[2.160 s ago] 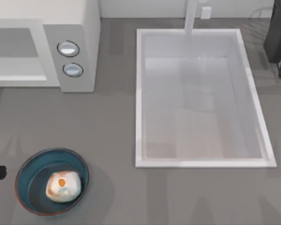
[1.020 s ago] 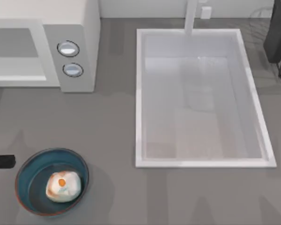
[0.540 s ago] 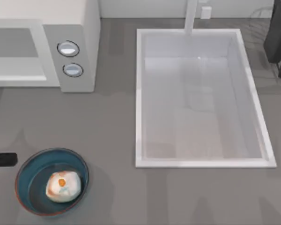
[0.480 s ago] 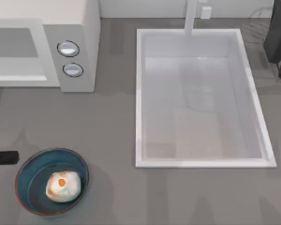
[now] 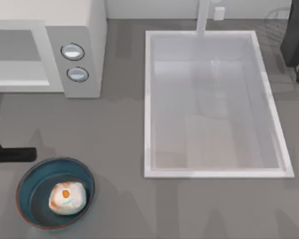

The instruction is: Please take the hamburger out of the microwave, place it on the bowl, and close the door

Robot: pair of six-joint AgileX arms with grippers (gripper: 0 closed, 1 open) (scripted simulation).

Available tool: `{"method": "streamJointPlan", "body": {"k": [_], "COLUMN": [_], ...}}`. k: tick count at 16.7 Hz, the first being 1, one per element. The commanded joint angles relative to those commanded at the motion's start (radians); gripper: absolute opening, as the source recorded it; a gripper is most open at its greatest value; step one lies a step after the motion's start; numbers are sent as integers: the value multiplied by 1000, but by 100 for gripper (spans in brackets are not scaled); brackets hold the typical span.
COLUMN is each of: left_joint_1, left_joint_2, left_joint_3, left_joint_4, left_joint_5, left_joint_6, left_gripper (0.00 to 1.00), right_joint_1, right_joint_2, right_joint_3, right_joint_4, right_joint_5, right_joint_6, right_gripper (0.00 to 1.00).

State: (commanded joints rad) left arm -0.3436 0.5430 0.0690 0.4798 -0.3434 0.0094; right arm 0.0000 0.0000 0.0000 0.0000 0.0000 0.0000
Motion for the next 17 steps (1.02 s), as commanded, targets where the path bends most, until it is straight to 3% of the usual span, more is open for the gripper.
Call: {"method": "streamJointPlan", "body": {"k": [12,17], "left_joint_1": [-33,108], "left_joint_2": [3,122], "left_joint_3": [90,202], "left_joint_4": [-86,-210], "left_joint_5": [-35,83], "left_joint_6": [0,86], "left_gripper": [0,0], "right_joint_1": [0,0], "right_joint_2": [0,0], "right_joint_3": [0,0], "right_joint_4": [0,0], "right_joint_5": [0,0], "right_joint_6": [0,0], "right_gripper": [100,100]}}
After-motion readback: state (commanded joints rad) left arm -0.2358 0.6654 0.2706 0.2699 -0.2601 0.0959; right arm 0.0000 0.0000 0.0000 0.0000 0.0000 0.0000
